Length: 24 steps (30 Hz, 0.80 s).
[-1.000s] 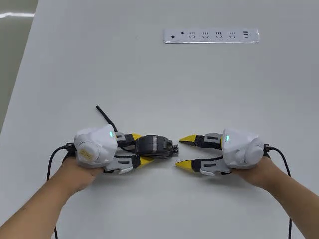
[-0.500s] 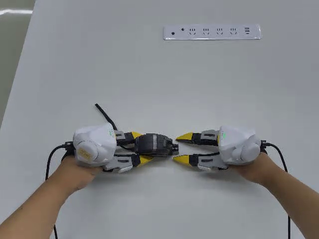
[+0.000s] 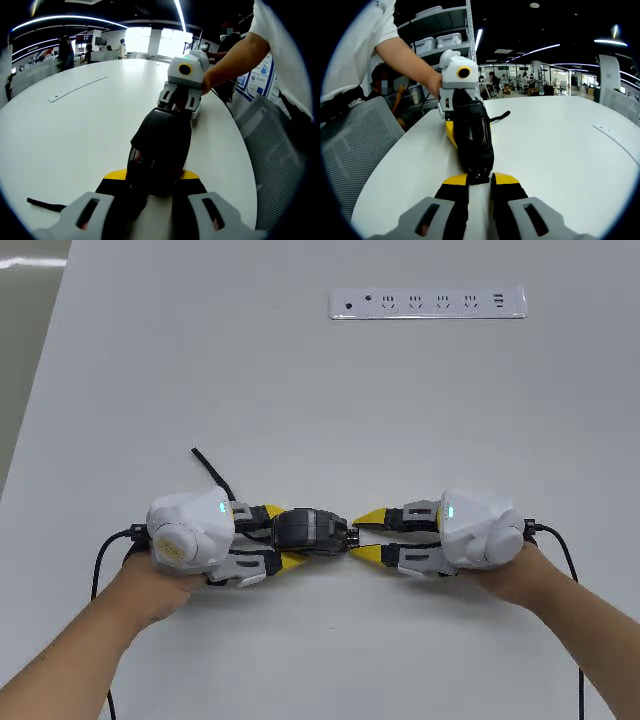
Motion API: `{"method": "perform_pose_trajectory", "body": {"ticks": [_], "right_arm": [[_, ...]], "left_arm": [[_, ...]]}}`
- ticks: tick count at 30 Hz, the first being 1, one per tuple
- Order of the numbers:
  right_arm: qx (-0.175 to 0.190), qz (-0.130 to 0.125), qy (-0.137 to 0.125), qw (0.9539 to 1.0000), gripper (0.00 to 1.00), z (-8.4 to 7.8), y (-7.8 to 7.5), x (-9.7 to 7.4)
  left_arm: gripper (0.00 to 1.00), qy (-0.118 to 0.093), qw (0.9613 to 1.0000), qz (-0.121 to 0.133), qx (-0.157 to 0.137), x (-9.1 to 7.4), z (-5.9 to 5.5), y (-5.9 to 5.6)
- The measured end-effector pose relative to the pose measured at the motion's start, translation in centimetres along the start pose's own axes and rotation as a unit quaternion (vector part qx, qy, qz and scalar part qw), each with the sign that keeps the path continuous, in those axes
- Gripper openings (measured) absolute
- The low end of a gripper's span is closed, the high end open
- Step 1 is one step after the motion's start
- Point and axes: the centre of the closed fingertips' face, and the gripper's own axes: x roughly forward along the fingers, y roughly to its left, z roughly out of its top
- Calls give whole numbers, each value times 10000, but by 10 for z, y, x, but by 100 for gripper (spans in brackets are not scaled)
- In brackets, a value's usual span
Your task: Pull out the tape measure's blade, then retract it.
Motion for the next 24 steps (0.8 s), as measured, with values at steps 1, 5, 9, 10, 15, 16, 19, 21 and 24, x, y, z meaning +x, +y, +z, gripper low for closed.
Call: {"method": "perform_pose_trajectory", "body": {"ticks": [1,5,9,10,15,16,19,21,24], "right_arm": [[-26,14,1,10000,17,0,0,1],[-61,28,-1,10000,16,1,0,2],[-77,55,-5,10000,15,1,1,3],[-63,56,-6,10000,15,0,1,3],[-71,53,-3,10000,14,0,1,3],[-69,50,-3,10000,14,0,1,3],[-32,45,-12,10000,14,0,1,4],[-32,37,-31,10000,13,0,0,4],[-11,26,-48,10000,13,0,1,4]], "left_arm": [[29,1,10000,-2,2,0,0,0],[29,5,10000,0,4,0,0,0],[29,7,10000,-2,11,0,0,0],[29,10,10000,1,14,0,0,0],[28,12,10000,4,12,0,0,0],[28,9,10000,5,8,0,0,0],[28,6,10000,10,2,-1,0,1],[28,5,10000,14,6,-1,0,1],[28,4,10000,18,-1,0,0,1]]}}
